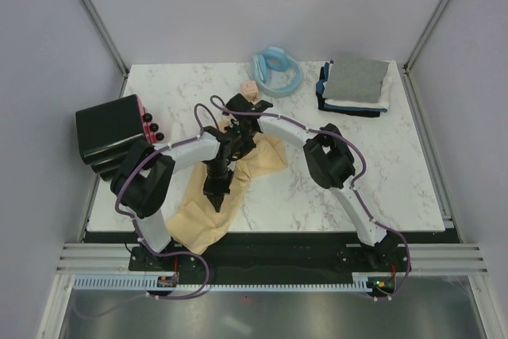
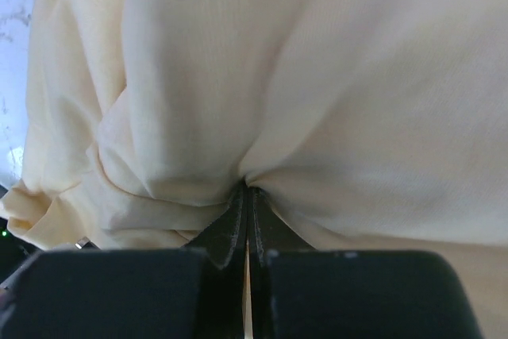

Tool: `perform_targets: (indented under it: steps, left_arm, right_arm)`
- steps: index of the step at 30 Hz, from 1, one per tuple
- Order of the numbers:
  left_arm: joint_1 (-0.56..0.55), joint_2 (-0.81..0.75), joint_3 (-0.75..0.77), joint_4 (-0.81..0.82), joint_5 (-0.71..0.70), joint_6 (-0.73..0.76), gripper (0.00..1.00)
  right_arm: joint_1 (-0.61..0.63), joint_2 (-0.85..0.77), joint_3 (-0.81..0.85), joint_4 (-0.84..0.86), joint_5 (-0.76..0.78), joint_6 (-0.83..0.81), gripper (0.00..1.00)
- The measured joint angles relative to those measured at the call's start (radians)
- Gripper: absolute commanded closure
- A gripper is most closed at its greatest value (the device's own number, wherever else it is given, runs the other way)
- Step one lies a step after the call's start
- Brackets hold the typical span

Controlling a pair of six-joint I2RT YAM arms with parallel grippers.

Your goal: Fold and stack the t-shirts

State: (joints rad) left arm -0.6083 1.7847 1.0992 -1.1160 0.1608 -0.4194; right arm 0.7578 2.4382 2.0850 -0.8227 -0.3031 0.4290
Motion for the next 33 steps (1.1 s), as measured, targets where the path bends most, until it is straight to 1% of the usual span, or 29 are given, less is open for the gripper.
perform_targets:
  steps: [6,13,16,22,24,25,26,28,29,33]
  left_arm:
    - [0.000,-0.024,-0.025,0.001,0.000,-0.014,0.98]
    - [0.000,-0.030,-0.039,0.005,-0.002,-0.036,0.98]
    - [0.000,-0.038,-0.046,0.006,-0.002,-0.045,0.98]
    - [0.000,-0.047,-0.055,0.005,-0.006,-0.064,0.98]
    - [0.000,-0.048,-0.056,0.005,-0.011,-0.067,0.98]
    - [0.000,-0.049,-0.057,0.005,-0.013,-0.068,0.98]
    - [0.000,-0.049,-0.058,0.004,-0.015,-0.069,0.98]
    - [-0.001,-0.049,-0.058,0.004,-0.023,-0.070,0.98]
    - [-0.001,-0.049,-0.058,0.003,-0.025,-0.071,0.98]
    - [-0.001,-0.049,-0.057,-0.002,-0.038,-0.071,0.98]
  right_arm:
    - [0.015,0.006,0.004,-0.003,-0.040,-0.028,1.00]
    - [0.014,0.061,0.091,-0.029,-0.089,-0.057,0.99]
    - [0.014,0.074,0.118,-0.034,-0.082,-0.063,0.99]
    - [-0.006,0.104,0.183,-0.039,-0.023,-0.061,0.97]
    - [-0.024,0.114,0.205,-0.042,0.003,-0.061,0.92]
    - [-0.034,0.118,0.216,-0.042,0.019,-0.061,0.87]
    - [-0.045,0.123,0.229,-0.043,0.039,-0.064,0.77]
    - [-0.068,0.132,0.253,-0.039,0.070,-0.068,0.61]
    - [-0.076,0.133,0.257,-0.036,0.079,-0.068,0.55]
    - [-0.110,0.133,0.268,-0.001,0.114,-0.076,0.53]
